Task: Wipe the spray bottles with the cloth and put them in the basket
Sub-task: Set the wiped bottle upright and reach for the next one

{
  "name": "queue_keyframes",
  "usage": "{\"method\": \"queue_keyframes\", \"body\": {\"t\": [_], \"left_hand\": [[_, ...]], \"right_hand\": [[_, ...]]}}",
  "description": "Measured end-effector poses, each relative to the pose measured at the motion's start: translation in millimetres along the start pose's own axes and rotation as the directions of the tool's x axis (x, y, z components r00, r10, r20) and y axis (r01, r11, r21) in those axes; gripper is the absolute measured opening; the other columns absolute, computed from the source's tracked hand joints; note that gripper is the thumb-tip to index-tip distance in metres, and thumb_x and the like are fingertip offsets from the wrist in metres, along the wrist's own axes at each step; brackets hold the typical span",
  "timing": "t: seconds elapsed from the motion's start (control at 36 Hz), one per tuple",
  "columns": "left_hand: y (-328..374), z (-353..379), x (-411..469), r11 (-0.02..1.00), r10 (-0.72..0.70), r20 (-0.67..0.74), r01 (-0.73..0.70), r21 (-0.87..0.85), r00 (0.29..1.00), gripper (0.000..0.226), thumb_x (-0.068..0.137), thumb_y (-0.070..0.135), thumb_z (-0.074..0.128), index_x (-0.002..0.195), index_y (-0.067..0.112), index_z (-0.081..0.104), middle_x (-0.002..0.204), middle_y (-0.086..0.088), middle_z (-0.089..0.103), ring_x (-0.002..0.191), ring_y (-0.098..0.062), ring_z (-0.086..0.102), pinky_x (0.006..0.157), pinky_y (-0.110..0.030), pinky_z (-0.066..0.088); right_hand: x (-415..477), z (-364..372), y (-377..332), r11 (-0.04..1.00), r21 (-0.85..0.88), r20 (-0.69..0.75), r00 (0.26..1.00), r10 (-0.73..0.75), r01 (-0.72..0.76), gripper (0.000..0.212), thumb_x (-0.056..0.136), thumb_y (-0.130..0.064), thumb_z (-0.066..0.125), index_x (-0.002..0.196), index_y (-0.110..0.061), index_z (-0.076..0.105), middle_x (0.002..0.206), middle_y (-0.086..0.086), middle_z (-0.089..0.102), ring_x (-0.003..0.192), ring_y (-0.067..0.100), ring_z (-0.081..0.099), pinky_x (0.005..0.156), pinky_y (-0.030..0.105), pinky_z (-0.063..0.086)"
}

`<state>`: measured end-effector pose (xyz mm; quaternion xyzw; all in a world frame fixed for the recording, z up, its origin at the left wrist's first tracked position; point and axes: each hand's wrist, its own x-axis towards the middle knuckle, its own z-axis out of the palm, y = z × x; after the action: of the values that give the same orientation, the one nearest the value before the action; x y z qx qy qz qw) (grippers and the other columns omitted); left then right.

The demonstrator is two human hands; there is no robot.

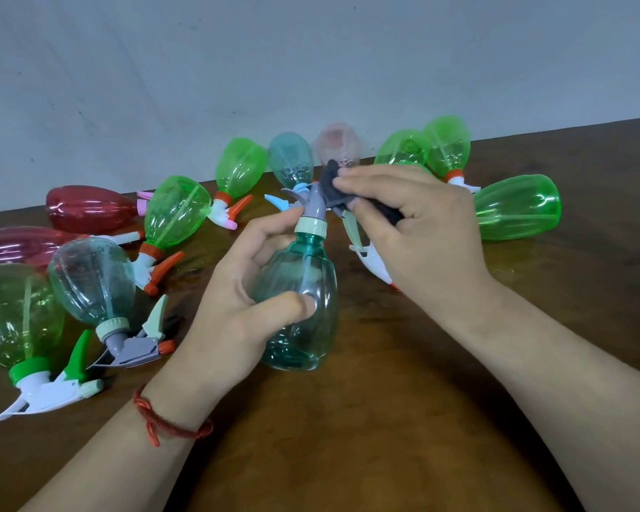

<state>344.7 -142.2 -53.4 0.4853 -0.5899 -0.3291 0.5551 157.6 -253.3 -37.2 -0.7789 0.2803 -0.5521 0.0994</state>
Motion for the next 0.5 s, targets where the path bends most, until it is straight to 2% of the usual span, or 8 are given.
{"method": "queue_keyframes", "body": {"t": [0.06, 0.17, 0.25, 0.31, 0.36, 0.42, 0.5], "left_hand": [[-1, -1, 0, 1.0, -0.005, -0.004, 0.005, 0.016, 1.0, 0.078, 0.073, 0.002, 0.072, 0.147, 0.02, 0.058, 0.129, -0.001, 0.072, 0.12, -0.015, 0.069, 0.095, -0.021, 0.054], [0, -4, 2, 0.998, -0.01, 0.018, 0.009, 0.06, 1.0, 0.075, 0.075, 0.0, 0.07, 0.147, 0.015, 0.057, 0.134, 0.001, 0.071, 0.129, -0.013, 0.064, 0.099, -0.015, 0.05], [0, -4, 1, 0.998, -0.016, 0.021, 0.015, 0.057, 1.0, 0.076, 0.075, 0.001, 0.071, 0.148, 0.016, 0.056, 0.135, 0.001, 0.07, 0.129, -0.014, 0.065, 0.1, -0.017, 0.05], [0, 0, 0, 0.999, -0.025, 0.02, 0.024, 0.049, 0.999, 0.078, 0.074, 0.002, 0.072, 0.148, 0.02, 0.057, 0.131, 0.003, 0.071, 0.122, -0.013, 0.068, 0.097, -0.019, 0.052], [0, 3, 0, 0.999, -0.032, 0.023, 0.031, 0.042, 0.999, 0.078, 0.074, 0.002, 0.073, 0.147, 0.024, 0.058, 0.127, 0.003, 0.072, 0.117, -0.015, 0.07, 0.095, -0.02, 0.053], [-1, 5, 0, 0.998, -0.041, 0.02, 0.04, 0.043, 0.999, 0.078, 0.074, 0.003, 0.074, 0.146, 0.026, 0.058, 0.125, 0.002, 0.072, 0.115, -0.017, 0.071, 0.095, -0.021, 0.054], [-2, 3, 1, 0.997, -0.061, 0.02, 0.06, 0.051, 0.998, 0.075, 0.074, 0.005, 0.074, 0.144, 0.026, 0.058, 0.125, 0.001, 0.072, 0.116, -0.019, 0.071, 0.094, -0.021, 0.054]], "right_hand": [[-2, 4, -3, 0.998, 0.016, 0.081, 0.995, -0.06, 0.058, 0.025, 0.095, -0.002, 0.073, 0.116, -0.013, 0.082, 0.121, -0.005, 0.077, 0.116, 0.009, 0.069, 0.106, 0.028, 0.052], [-6, 11, -5, 0.989, 0.035, 0.204, 0.968, -0.145, 0.141, 0.026, 0.098, -0.003, 0.07, 0.119, -0.013, 0.081, 0.123, -0.004, 0.077, 0.117, 0.017, 0.069, 0.105, 0.035, 0.053], [-5, 9, -2, 0.981, -0.026, 0.163, 0.969, -0.186, 0.192, 0.024, 0.097, -0.002, 0.07, 0.116, -0.01, 0.081, 0.121, -0.001, 0.077, 0.111, 0.022, 0.071, 0.103, 0.032, 0.053], [-2, 6, 3, 0.975, -0.114, 0.074, 0.98, -0.184, 0.192, 0.023, 0.095, 0.0, 0.071, 0.114, -0.01, 0.082, 0.119, 0.0, 0.078, 0.108, 0.023, 0.071, 0.103, 0.027, 0.052], [1, 2, 6, 0.973, -0.161, 0.0, 0.986, -0.166, 0.164, 0.025, 0.093, 0.001, 0.072, 0.113, -0.01, 0.082, 0.118, 0.0, 0.078, 0.107, 0.022, 0.071, 0.102, 0.026, 0.052], [1, 4, 4, 0.977, -0.14, 0.014, 0.987, -0.162, 0.162, 0.025, 0.094, -0.001, 0.072, 0.114, -0.011, 0.081, 0.119, 0.0, 0.078, 0.109, 0.022, 0.071, 0.102, 0.029, 0.052], [-4, 12, -1, 0.974, -0.076, 0.111, 0.973, -0.204, 0.213, 0.023, 0.098, -0.004, 0.07, 0.116, -0.013, 0.081, 0.122, -0.002, 0.077, 0.11, 0.022, 0.071, 0.103, 0.028, 0.052]]}}
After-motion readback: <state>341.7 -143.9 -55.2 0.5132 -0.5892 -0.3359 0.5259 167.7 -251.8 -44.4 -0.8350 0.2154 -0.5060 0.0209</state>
